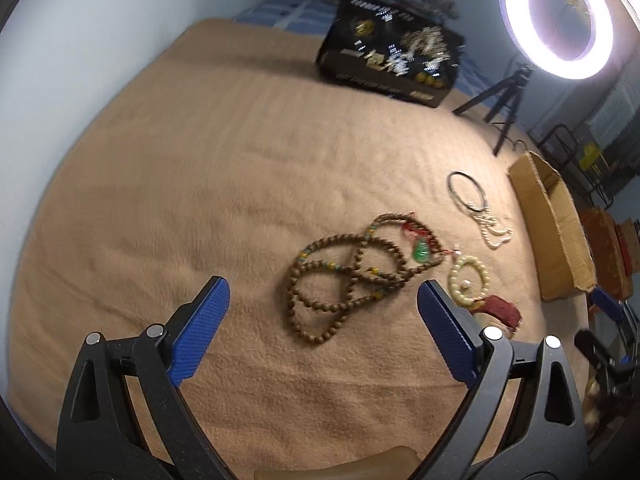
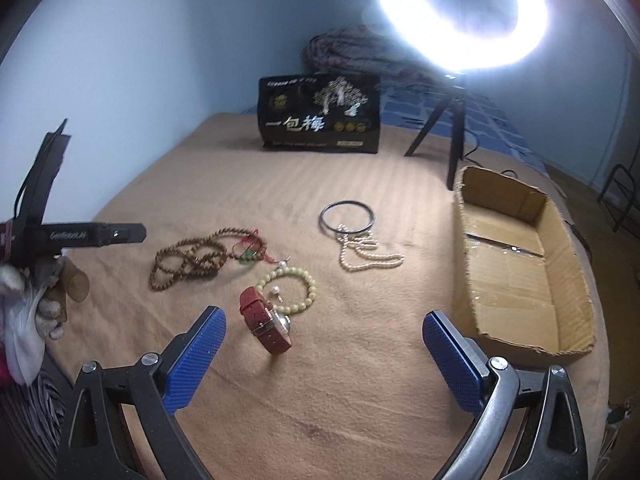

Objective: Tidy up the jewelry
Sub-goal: 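Grasp the brown bead mala with the left tool while the right tool grasps the red-strap watch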

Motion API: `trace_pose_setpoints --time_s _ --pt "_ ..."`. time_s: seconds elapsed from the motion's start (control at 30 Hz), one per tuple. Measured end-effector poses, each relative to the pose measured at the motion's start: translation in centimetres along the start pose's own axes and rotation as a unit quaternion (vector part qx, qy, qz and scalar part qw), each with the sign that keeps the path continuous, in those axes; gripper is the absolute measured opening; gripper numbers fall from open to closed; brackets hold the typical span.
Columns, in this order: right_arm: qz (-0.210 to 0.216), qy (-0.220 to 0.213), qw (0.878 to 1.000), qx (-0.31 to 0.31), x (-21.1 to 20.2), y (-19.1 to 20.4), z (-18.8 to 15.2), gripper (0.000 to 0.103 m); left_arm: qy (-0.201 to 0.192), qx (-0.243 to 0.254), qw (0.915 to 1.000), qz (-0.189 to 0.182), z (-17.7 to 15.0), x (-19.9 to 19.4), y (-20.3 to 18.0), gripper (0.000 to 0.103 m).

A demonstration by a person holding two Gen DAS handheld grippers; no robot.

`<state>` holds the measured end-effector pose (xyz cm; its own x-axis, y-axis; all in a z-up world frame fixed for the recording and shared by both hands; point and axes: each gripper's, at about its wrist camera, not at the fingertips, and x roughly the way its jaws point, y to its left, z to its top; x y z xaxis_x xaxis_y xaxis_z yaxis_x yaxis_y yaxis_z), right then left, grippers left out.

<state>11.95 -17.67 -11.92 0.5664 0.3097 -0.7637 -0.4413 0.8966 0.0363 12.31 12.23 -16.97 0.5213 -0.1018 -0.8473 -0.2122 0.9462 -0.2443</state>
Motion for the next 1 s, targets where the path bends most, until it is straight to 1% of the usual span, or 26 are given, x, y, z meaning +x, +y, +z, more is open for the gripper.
trace_pose_setpoints --time_s 0.13,0.3,0.43,0.57,0.63,0.73,0.8,0.83,0.9,0.97,1.0 --pt "0.002 0.010 1.000 -0.011 1.0 0.6 0.1 0.099 0.017 -0.016 0.9996 0.013 0.3 1.9 0.6 0.097" --pt "0.010 0.020 1.000 -0.019 2.3 1.3 0.4 0.097 0.042 -0.030 0.9986 0.014 0.7 4.3 0.6 0.097" --pt "0.016 0.027 0.999 -0.022 2.9 1.7 0.6 0.096 0.052 -0.034 0.9978 0.022 1.2 5.6 0.2 0.097" --pt "0.018 0.031 0.999 -0.025 3.5 1.9 0.8 0.096 0.065 -0.051 0.9965 0.015 1.5 7.0 0.1 0.097" --pt "0.020 0.033 0.999 -0.027 3.6 2.0 0.9 0.095 0.070 -0.053 0.9961 0.013 1.5 7.4 -0.2 0.097" --pt "0.023 0.040 0.999 -0.027 4.0 2.0 0.9 0.093 0.076 -0.049 0.9957 0.021 1.6 8.1 -0.7 0.096" --pt "0.027 0.044 0.998 -0.026 4.4 2.1 1.0 0.092 0.075 -0.041 0.9958 0.032 1.6 8.5 -1.2 0.089" --pt "0.027 0.046 0.998 -0.026 4.5 2.2 1.0 0.092 0.074 -0.036 0.9958 0.039 1.7 8.7 -1.5 0.087" --pt "0.030 0.048 0.998 -0.029 4.7 2.4 1.1 0.092 0.072 -0.028 0.9955 0.054 1.7 8.9 -2.0 0.079" --pt "0.030 0.049 0.998 -0.034 4.9 2.7 1.1 0.092 0.070 -0.024 0.9955 0.060 1.7 9.1 -2.3 0.076" --pt "0.030 0.050 0.998 -0.038 5.1 3.0 1.1 0.092 0.068 -0.021 0.9955 0.063 1.7 9.2 -2.6 0.072"
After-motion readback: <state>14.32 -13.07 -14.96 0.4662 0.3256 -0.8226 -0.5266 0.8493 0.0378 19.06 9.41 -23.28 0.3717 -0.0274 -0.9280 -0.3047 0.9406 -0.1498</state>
